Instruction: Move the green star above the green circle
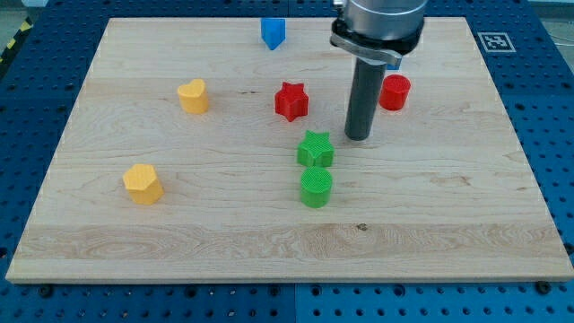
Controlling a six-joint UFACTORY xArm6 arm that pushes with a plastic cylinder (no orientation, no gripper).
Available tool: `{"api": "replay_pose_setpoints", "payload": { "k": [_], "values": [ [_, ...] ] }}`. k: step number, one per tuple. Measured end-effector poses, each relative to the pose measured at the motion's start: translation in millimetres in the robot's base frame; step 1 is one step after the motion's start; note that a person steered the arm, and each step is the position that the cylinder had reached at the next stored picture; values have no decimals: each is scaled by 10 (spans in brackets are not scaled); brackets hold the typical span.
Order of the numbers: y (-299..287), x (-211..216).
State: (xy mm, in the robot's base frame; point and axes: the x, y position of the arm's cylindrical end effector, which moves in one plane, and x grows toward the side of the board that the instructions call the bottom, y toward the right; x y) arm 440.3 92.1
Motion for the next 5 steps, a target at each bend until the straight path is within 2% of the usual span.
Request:
{"api": "replay_pose_setpoints", "payload": {
  "k": [1, 5],
  "values": [
    [-257, 212],
    [-383, 379]
  ]
}}
